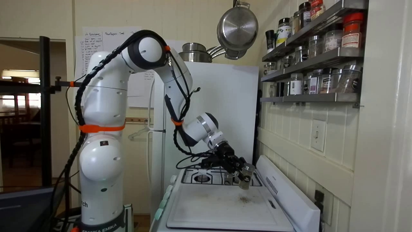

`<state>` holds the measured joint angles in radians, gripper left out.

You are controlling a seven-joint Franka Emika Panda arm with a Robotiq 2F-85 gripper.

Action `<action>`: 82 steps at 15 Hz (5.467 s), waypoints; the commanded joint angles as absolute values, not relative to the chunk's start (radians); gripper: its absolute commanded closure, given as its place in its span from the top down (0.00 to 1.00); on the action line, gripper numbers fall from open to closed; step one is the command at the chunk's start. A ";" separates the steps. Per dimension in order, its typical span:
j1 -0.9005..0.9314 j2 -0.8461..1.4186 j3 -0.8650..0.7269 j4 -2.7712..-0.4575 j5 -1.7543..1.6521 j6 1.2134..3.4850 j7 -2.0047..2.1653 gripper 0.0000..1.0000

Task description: Move the spice bottle, that is in the middle of the first shelf, to the tray

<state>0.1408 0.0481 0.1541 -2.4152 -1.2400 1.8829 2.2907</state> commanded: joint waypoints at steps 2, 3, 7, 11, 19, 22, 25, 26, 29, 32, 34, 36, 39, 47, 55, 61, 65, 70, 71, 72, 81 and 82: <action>0.138 0.097 0.142 -2.426 -1.333 1.903 2.400 0.23; 0.136 0.108 0.139 -2.426 -1.347 1.909 2.409 0.23; 0.131 0.157 0.131 -2.420 -1.398 1.920 2.445 0.23; 0.133 0.167 0.135 -2.414 -1.377 1.892 2.413 0.48; 0.123 0.238 0.125 -2.400 -1.385 1.896 2.406 0.23; 0.125 0.267 0.124 -2.394 -1.388 1.881 2.407 0.23; 0.130 0.286 0.126 -2.387 -1.391 1.877 2.426 0.23; 0.134 0.288 0.127 -2.385 -1.391 1.866 2.439 0.23; 0.138 0.297 0.129 -2.375 -1.398 1.855 2.458 0.23; 0.140 0.314 0.129 -2.361 -1.399 1.854 2.464 0.23; 0.141 0.323 0.129 -2.354 -1.401 1.852 2.467 0.23; 0.146 0.331 0.129 -2.345 -1.404 1.836 2.478 0.23; 0.150 0.346 0.130 -2.331 -1.405 1.820 2.490 0.23; 0.156 0.356 0.135 -2.312 -1.411 1.812 2.500 1.00; 0.145 0.302 0.144 -2.328 -1.409 1.840 2.483 1.00; 0.135 0.243 0.150 -2.348 -1.392 1.875 2.459 1.00; 0.132 0.180 0.151 -2.374 -1.349 1.871 2.424 1.00; 0.129 0.140 0.148 -2.392 -1.329 1.913 2.379 1.00; 0.125 0.121 0.147 -2.406 -1.328 1.940 2.367 1.00; 0.122 0.100 0.144 -2.421 -1.326 1.964 2.363 1.00; 0.089 -0.139 0.092 -2.577 -1.306 2.166 2.288 1.00; 0.086 -0.162 0.081 -2.591 -1.300 2.186 2.269 1.00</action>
